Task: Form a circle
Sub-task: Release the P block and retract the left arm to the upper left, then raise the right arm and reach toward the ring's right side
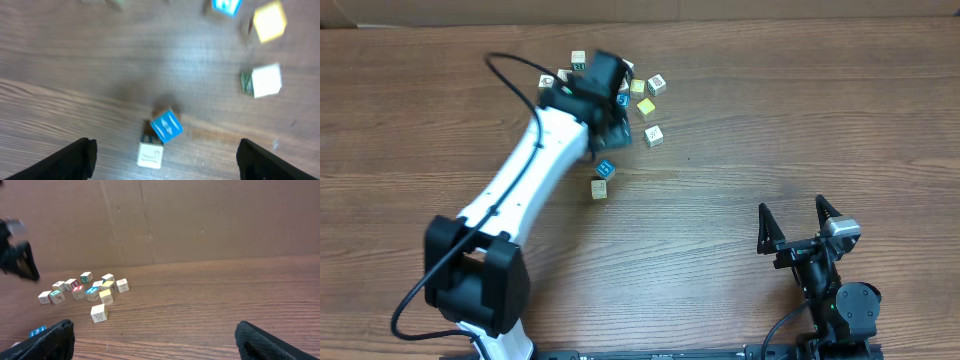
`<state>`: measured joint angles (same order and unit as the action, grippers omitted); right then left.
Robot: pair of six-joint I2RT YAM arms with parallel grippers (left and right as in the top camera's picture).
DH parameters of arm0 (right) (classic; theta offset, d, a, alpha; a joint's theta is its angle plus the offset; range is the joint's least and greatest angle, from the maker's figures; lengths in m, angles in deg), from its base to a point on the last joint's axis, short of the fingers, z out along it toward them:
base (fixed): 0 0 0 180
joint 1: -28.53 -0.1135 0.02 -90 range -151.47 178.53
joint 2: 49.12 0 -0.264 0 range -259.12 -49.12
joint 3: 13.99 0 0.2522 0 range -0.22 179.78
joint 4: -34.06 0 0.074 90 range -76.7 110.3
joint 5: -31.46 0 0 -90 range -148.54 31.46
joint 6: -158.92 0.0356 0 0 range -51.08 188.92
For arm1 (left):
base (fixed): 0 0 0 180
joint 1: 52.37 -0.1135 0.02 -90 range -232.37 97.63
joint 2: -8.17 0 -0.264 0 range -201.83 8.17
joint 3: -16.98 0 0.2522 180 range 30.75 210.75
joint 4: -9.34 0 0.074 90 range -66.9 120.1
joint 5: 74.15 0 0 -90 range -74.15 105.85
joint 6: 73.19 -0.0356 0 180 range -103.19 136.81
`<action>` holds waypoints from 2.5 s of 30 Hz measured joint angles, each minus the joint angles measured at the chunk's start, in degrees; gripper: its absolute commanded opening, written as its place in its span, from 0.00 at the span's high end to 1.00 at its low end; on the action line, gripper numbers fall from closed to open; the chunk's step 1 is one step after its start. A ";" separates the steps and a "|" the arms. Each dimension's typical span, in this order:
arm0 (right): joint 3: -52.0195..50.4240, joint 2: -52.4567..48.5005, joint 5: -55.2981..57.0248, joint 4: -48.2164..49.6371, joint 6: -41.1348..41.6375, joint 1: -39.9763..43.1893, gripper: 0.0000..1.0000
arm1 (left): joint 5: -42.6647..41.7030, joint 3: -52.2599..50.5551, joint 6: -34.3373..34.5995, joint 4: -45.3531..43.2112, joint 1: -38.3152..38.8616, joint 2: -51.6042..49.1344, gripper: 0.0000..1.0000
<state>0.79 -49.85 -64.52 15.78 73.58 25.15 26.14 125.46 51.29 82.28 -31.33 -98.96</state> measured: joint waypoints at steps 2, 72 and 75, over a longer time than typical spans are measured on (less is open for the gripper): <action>0.00 0.00 0.02 -0.02 -0.02 0.00 0.00 | -0.02 2.80 -0.22 1.36 -2.95 0.04 0.02; 107.25 -81.94 -17.62 -66.93 3.02 -2.47 0.58 | -2.78 4.39 -0.11 3.65 -24.68 0.13 0.00; 110.36 -86.97 -14.82 -69.48 3.82 -7.04 0.42 | -2.78 4.39 -0.11 3.65 -24.68 0.13 0.00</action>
<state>111.15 -136.82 -79.33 -53.70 77.41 18.11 23.36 129.86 51.18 85.93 -56.01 -98.83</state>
